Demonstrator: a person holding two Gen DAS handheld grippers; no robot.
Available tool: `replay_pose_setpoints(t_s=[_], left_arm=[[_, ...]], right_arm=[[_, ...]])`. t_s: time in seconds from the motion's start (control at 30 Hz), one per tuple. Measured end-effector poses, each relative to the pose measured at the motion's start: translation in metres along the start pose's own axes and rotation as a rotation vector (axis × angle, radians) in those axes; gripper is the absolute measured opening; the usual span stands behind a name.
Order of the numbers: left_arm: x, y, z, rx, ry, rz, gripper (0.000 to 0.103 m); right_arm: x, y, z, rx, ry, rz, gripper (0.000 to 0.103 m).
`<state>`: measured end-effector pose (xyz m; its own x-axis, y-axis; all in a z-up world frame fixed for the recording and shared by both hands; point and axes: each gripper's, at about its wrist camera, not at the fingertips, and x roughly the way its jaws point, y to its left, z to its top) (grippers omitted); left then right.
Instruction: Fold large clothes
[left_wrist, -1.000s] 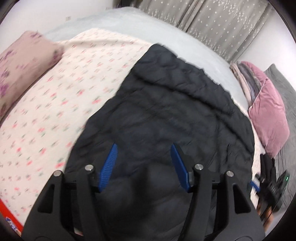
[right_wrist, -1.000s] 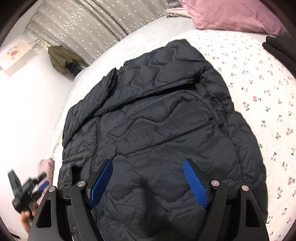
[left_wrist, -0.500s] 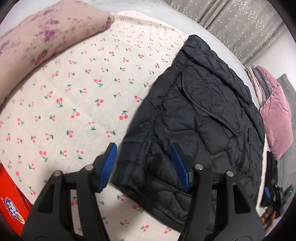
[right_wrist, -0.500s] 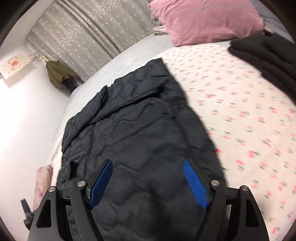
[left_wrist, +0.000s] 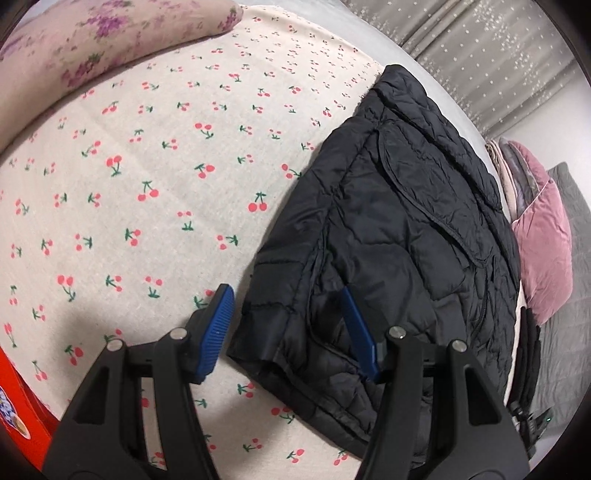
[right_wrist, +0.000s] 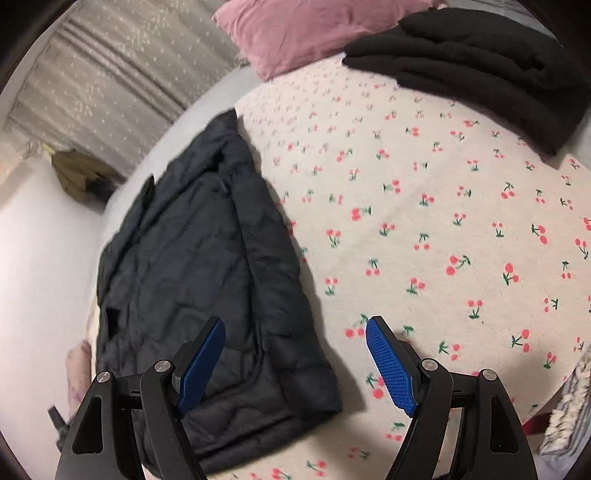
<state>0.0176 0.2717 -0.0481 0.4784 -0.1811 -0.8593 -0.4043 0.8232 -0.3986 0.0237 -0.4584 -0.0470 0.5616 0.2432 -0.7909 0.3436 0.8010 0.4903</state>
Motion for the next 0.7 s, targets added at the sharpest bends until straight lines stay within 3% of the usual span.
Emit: replay_pose_setpoints(t_s=[0.13,0.3,0.4,0.47,0.7], left_arm=[[0.001,-0.005,-0.004,0.023,0.003,0.009,0.054],[0.006,-0.013,-0.006,0.054,0.01,0.016,0.032],[0.006,-0.019,-0.009,0.087,0.001,0.03,0.016],[0.002,-0.023,-0.012,0.11,-0.019,0.051,0.012],[-0.014,-0.029,-0.027,0.12,-0.06,0.052,0.01]], right_arm=[[0.012,0.005,-0.005,-0.057,0.079,-0.033,0.08],[0.026,0.016,-0.014,-0.142,0.16,-0.006,0.072],[0.031,0.024,-0.019,-0.179,0.172,-0.017,0.051],[0.032,0.027,-0.022,-0.199,0.167,-0.004,0.015],[0.017,0.028,-0.019,-0.197,0.049,-0.022,0.008]])
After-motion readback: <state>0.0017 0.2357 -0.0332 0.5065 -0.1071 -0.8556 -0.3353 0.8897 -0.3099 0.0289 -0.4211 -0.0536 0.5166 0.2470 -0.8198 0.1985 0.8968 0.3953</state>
